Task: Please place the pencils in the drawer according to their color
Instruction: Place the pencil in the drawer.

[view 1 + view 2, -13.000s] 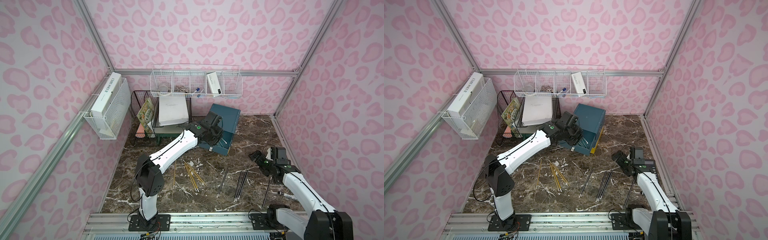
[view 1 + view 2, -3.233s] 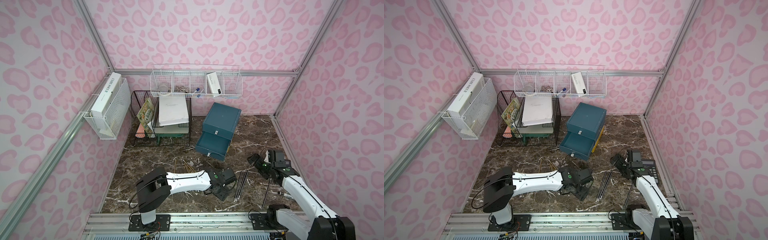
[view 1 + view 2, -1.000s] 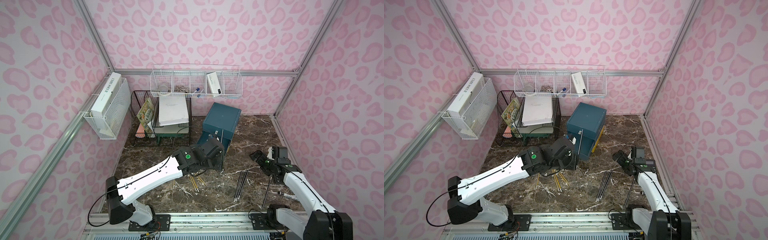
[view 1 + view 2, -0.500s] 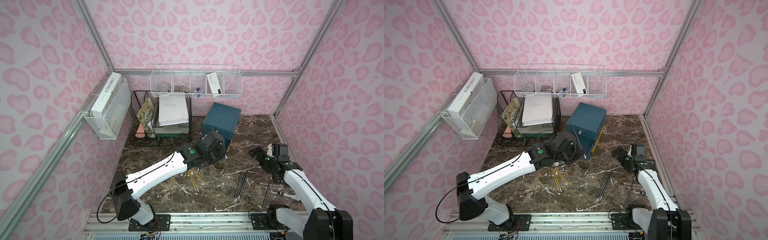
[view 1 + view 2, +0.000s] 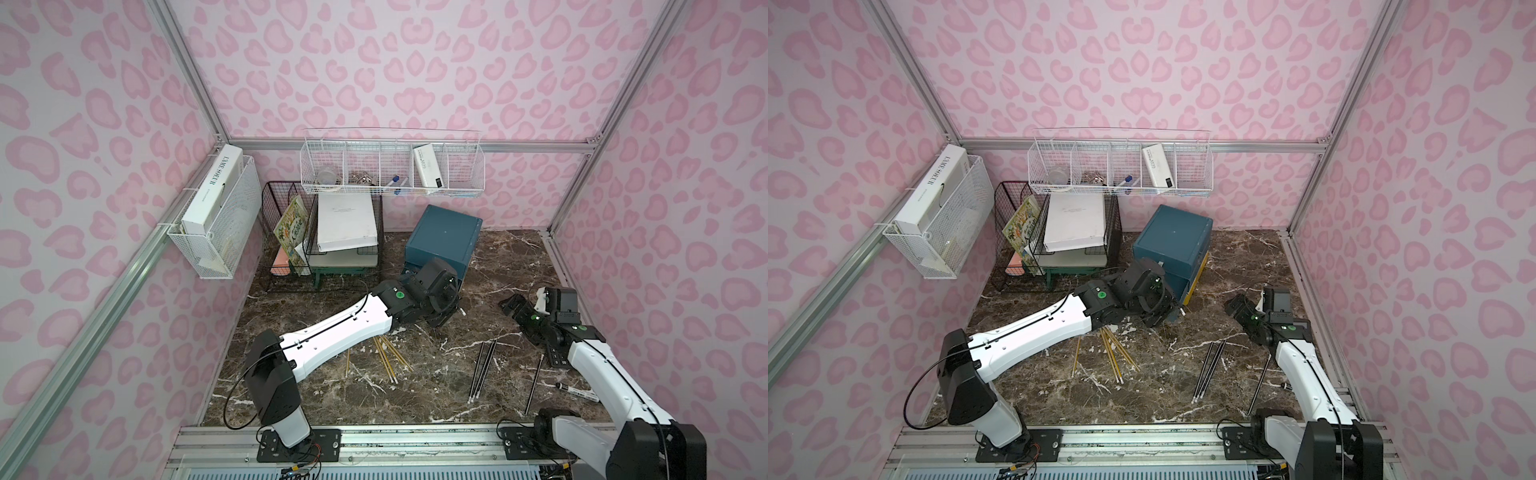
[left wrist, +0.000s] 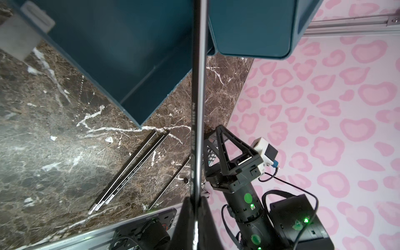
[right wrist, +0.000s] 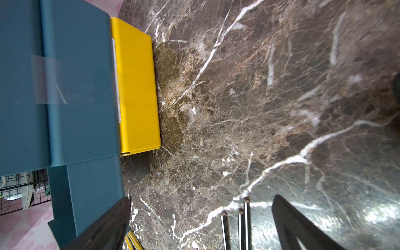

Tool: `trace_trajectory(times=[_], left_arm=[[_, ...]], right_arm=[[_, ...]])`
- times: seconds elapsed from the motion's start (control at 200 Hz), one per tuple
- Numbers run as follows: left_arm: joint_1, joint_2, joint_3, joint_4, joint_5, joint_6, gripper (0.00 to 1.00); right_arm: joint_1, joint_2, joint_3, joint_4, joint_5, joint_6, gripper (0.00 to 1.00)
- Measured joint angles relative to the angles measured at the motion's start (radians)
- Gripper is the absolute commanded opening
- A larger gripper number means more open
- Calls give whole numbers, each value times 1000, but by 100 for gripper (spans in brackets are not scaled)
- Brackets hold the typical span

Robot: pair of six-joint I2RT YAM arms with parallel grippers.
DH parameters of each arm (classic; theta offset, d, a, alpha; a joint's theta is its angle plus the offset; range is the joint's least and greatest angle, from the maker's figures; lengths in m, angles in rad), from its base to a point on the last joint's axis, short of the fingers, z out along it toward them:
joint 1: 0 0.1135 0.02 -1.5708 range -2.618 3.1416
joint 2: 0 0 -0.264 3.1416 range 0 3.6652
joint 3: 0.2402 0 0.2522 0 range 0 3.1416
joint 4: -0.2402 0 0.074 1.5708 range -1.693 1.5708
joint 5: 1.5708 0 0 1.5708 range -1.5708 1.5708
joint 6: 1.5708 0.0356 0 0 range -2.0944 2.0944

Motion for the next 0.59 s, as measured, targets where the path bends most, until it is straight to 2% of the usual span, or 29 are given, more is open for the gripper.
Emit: trace_trajectory(times=[0.595], left_arm=[[92, 101, 35, -42, 127, 59, 0]], right_arm=[[-14, 18, 0, 1, 2, -1, 100]])
